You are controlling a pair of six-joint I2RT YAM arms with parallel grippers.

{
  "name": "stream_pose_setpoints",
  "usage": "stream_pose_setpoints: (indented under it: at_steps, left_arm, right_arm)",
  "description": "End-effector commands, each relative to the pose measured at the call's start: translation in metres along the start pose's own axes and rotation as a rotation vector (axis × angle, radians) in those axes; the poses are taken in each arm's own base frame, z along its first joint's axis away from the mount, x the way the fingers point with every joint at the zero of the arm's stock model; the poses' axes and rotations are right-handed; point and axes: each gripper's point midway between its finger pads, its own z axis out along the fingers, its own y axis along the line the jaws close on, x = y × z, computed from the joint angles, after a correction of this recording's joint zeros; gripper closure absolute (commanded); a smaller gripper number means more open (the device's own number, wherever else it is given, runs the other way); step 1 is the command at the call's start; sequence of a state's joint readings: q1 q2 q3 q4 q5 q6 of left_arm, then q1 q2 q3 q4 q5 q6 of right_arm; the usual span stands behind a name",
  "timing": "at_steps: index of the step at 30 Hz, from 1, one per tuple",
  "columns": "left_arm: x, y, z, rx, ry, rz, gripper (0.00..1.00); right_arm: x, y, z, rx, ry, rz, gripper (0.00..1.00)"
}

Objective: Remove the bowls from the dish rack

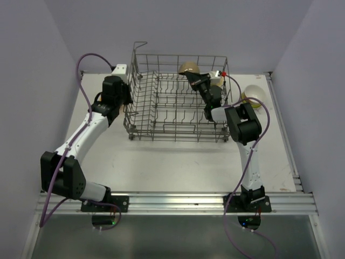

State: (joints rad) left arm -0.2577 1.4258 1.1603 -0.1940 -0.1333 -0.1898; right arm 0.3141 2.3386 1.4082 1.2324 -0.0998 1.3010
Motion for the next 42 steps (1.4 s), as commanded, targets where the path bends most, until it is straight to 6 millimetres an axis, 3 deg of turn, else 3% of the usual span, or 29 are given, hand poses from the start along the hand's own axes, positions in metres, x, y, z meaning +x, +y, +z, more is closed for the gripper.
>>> stream_pose_setpoints:
  at_steps: [1,5,11,14,20,25,27,28,30,32,33,34,36,42]
  left_arm:
    - [0.039,-0.04,0.002,0.181,0.131,0.077,1.0]
    - [0.039,-0.039,0.002,0.179,0.131,0.079,1.0]
    - [0.039,-0.039,0.002,0.178,0.132,0.079,1.0]
    - [0.04,-0.039,0.003,0.176,0.135,0.078,1.0]
    - [0.038,-0.038,0.001,0.173,0.132,0.076,1.0]
    - [0.036,-0.037,0.0,0.163,0.124,0.073,0.99]
    - [0.035,-0.036,0.0,0.162,0.122,0.076,0.87]
    - [0.035,-0.036,0.0,0.162,0.124,0.078,0.87]
    - [0.033,-0.037,-0.002,0.169,0.117,0.083,0.8]
    - [0.031,-0.036,-0.003,0.164,0.108,0.083,0.58]
    - [0.029,-0.03,-0.003,0.131,0.102,0.084,0.36]
    - [0.028,-0.028,-0.005,0.121,0.098,0.084,0.28]
    - [0.025,-0.024,-0.008,0.1,0.085,0.098,0.0]
    - [0.005,-0.016,-0.023,0.068,0.011,0.1,0.0]
  right_arm:
    - [-0.014,0.053,0.006,-0.179,-0.022,-0.005,1.0]
    - [-0.01,0.074,0.016,-0.197,0.017,-0.023,1.0]
    - [-0.018,0.121,0.021,-0.245,0.037,-0.061,1.0]
    - [-0.018,0.131,0.021,-0.236,0.059,-0.076,1.0]
    - [0.001,0.166,0.015,-0.265,0.134,-0.103,1.0]
    - [0.003,0.186,0.004,-0.281,0.162,-0.112,1.0]
    - [0.009,0.184,-0.001,-0.274,0.191,-0.094,1.0]
    - [0.008,0.191,-0.004,-0.281,0.195,-0.083,1.0]
    - [0.013,0.183,-0.013,-0.26,0.21,-0.068,1.0]
    - [0.017,0.181,-0.023,-0.249,0.225,-0.062,1.0]
    - [0.018,0.179,-0.027,-0.242,0.234,-0.063,1.0]
    - [0.019,0.177,-0.03,-0.237,0.237,-0.063,1.0]
    - [0.022,0.176,-0.041,-0.229,0.244,-0.06,1.0]
    - [0.027,0.17,-0.058,-0.205,0.267,-0.044,1.0]
